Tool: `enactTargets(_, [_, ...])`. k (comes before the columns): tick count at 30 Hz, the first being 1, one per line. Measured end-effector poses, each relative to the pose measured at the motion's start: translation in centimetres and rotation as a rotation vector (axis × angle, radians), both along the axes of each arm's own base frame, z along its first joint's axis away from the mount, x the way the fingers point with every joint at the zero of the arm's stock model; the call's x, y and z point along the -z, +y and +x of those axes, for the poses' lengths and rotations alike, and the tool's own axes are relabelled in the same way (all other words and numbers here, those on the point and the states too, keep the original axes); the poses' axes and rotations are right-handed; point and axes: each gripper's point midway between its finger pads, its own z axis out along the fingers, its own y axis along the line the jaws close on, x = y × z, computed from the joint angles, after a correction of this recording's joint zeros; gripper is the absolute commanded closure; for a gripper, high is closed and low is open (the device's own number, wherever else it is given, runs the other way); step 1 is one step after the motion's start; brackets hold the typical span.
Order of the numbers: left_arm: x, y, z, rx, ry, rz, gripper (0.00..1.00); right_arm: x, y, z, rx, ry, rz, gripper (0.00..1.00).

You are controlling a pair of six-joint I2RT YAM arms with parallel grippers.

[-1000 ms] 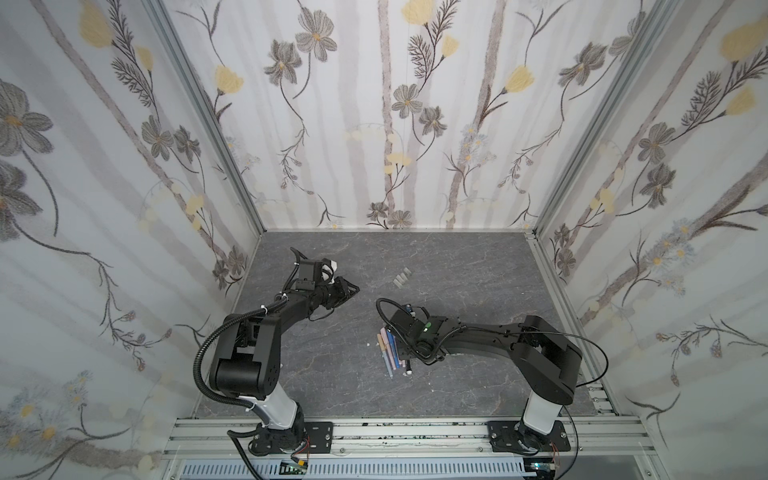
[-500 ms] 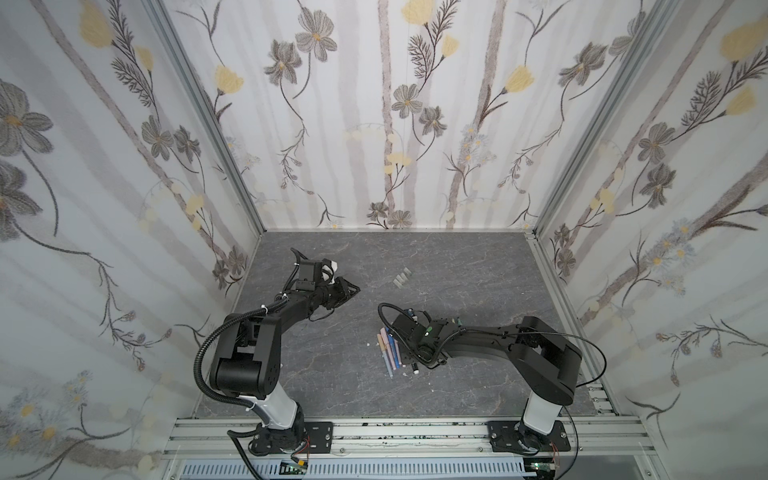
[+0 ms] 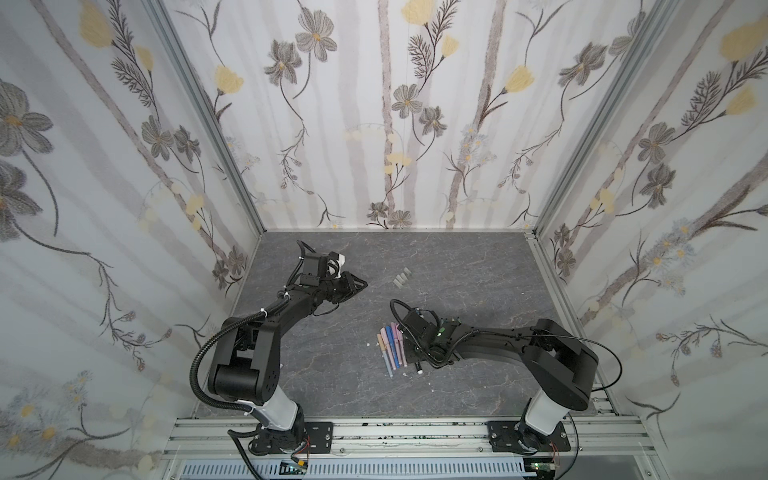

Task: Open the pen caps
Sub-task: 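Lift the black marker toward the left gripper while the left gripper reaches over, then grasp the marker's white cap with the left gripper while the right gripper holds it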

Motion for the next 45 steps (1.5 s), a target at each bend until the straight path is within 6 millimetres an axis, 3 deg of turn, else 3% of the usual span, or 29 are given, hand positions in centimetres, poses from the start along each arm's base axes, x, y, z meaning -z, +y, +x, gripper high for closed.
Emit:
enactTargets(5, [-1.8,-2.4,-1.5,0.091,-0.038,-0.032,0.73,-4.7,-1.4,1.4,-0.029,-0.088,0.114,1.00])
enactTargets(11, [-3.8,-6.2,-4.1,0.233,-0.094,-0.092,0.70,-8.5,-4.6,3.4,-0.010,-0.189,0.243,1.00])
enactTargets(16, [-4.5,-9.1,-6.3,0.316,-0.106,-0.152,0.67,-11.8,-4.1,3.6,-0.080,-0.277,0.329,1.00])
enactTargets(24, [-5.5,-11.9,-7.0,0.364,-0.128,-0.204,0.66,-13.3,-3.5,4.4,-0.108,-0.321,0.356,1.00])
enactTargets(36, [-5.5,-15.0,-6.5,0.397,-0.138,-0.199,0.66,-13.7,-2.7,4.8,-0.122,-0.323,0.380,1.00])
enactTargets(45, [-5.4,-15.5,-5.9,0.387,-0.138,-0.198,0.73,-13.7,-2.5,5.0,-0.122,-0.322,0.382,1.00])
